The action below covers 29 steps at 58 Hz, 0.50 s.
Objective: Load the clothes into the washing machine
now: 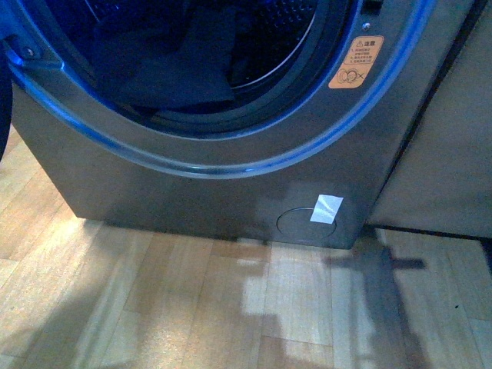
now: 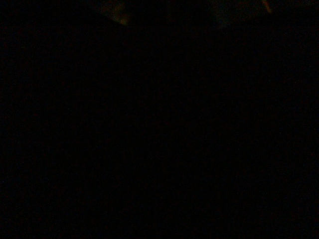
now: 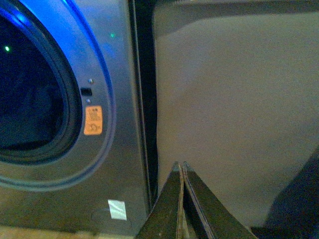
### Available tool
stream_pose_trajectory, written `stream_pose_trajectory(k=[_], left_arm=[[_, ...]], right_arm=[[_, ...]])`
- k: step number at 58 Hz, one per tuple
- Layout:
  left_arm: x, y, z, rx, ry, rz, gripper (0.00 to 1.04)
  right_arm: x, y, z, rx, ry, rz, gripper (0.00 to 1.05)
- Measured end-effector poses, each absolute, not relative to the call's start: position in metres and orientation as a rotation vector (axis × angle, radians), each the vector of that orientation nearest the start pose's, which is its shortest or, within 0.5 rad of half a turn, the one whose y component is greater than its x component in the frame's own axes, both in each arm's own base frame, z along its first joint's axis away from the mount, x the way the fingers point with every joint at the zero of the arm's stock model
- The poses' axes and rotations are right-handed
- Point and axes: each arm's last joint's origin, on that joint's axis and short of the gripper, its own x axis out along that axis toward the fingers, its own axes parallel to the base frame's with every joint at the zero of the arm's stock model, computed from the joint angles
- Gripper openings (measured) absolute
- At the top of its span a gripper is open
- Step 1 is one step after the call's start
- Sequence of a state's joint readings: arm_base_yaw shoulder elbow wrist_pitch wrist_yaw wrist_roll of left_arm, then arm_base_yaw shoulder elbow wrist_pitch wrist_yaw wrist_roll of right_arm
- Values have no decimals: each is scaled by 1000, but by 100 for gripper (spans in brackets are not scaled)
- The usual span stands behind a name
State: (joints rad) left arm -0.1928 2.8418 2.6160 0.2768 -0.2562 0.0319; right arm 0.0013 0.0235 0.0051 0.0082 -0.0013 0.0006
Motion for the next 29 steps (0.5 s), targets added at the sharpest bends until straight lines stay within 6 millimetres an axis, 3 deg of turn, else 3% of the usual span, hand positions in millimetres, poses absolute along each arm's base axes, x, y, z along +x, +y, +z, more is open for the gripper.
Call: stream_pose_trajectory(k=[5,17,25,29], left_arm=[[611,-113,182,17,-17,41,11],[609,-115,149,11,109,-38,39],[598,-116,117,-7,204,-77,62],[592,-116,111,-7,225,-83,70]], right_arm=[[98,0,165,1,-6,3,2],[98,0,165,1,-2,3,2],[98,0,165,1,-2,3,2],[98,0,165,1,-2,3,2]])
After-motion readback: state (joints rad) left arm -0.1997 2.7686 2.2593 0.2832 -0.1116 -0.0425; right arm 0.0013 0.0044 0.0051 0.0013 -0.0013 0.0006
